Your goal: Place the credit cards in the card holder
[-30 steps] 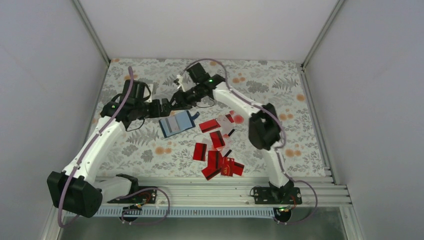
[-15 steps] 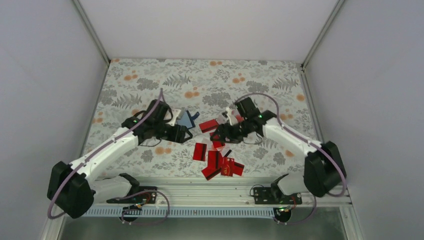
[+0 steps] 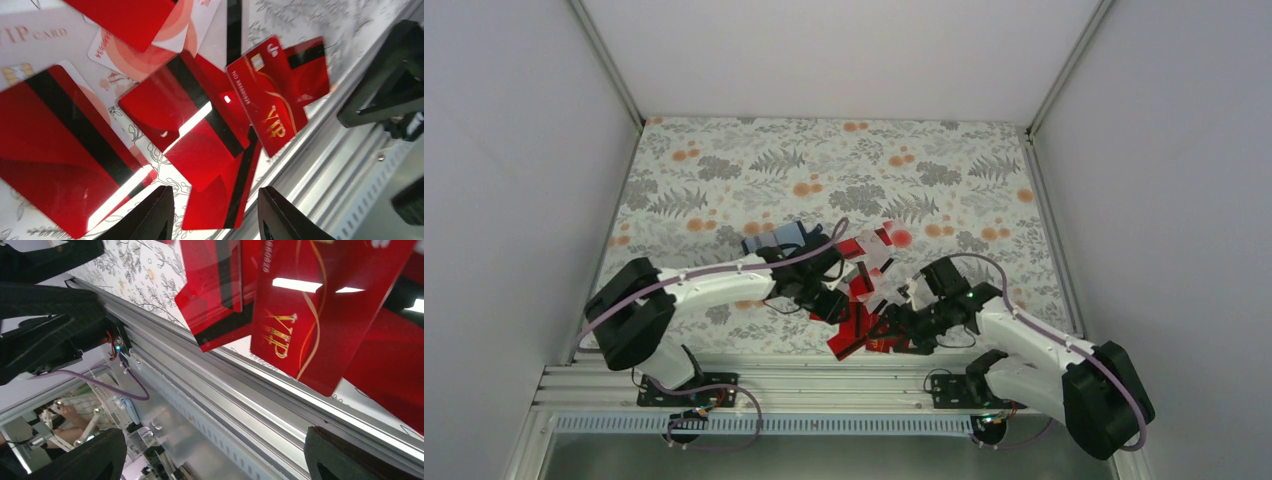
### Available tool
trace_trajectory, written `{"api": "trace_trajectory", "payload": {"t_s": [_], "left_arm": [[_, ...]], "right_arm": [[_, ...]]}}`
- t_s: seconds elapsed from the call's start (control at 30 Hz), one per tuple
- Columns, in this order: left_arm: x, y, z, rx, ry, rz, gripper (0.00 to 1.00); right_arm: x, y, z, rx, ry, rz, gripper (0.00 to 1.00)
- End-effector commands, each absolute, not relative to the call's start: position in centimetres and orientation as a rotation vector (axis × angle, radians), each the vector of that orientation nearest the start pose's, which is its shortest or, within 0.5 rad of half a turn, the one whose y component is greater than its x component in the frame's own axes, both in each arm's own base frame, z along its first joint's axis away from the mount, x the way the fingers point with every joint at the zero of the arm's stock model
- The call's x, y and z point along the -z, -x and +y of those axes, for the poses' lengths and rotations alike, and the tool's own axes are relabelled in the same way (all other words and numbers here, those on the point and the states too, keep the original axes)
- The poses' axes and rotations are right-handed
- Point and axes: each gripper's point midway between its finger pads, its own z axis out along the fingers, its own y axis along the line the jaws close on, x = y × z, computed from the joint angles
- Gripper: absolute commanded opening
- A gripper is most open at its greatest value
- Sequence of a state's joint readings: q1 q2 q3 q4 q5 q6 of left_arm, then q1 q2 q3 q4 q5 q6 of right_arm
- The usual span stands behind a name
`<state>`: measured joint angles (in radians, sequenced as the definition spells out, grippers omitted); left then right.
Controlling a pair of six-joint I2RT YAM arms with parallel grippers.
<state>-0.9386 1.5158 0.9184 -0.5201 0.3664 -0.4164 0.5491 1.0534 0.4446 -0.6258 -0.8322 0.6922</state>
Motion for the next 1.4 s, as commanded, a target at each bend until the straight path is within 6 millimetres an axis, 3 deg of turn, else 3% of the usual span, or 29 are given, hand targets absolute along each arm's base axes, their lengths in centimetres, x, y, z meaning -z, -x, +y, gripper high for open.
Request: {"api": "trace_trajectory", "payload": {"t_s": [0.0, 0.23, 0.37, 0.5, 0.73, 0.87, 1.13, 1.37], "left_arm": [[-6.5, -14.9, -32.8, 0.803, -0.897, 2.787, 0.43], [-4.2, -13.2, -32.5, 0.799, -0.897, 2.888, 0.43], [-3.7, -12.9, -31.5, 0.760, -0.871, 2.918, 0.51], [-3.2, -11.9, -31.0, 0.791, -0.875, 2.947, 0.52], [-3.2, -10.3, -30.9, 0.872, -0.919, 2.947, 0.53], [-2.9, -10.1, -31.2, 0.897, -0.944, 2.934, 0.53], [-2.7, -9.5, -31.7, 1.007, -0.900, 2.920, 0.52], [-3.1, -8.1, -32.6, 1.130, -0.954, 2.894, 0.52]], "right_arm": [[-7.9, -9.4, 21.7, -1.561, -0.126, 2.976, 0.90], [-6.4, -8.7, 21.9, -1.602, -0.302, 2.944, 0.94], [-5.7, -9.3, 22.4, -1.535, -0.333, 2.952, 0.94], [-5.4, -9.8, 23.6, -1.457, -0.364, 2.957, 0.94], [-5.4, -9.9, 25.4, -1.334, -0.440, 2.985, 0.93], [-4.2, -9.5, 25.9, -1.279, -0.507, 3.004, 0.92], [-2.3, -9.1, 27.1, -1.257, -0.507, 3.013, 0.87], [-2.3, -9.5, 27.9, -1.295, -0.490, 2.981, 0.86]]}}
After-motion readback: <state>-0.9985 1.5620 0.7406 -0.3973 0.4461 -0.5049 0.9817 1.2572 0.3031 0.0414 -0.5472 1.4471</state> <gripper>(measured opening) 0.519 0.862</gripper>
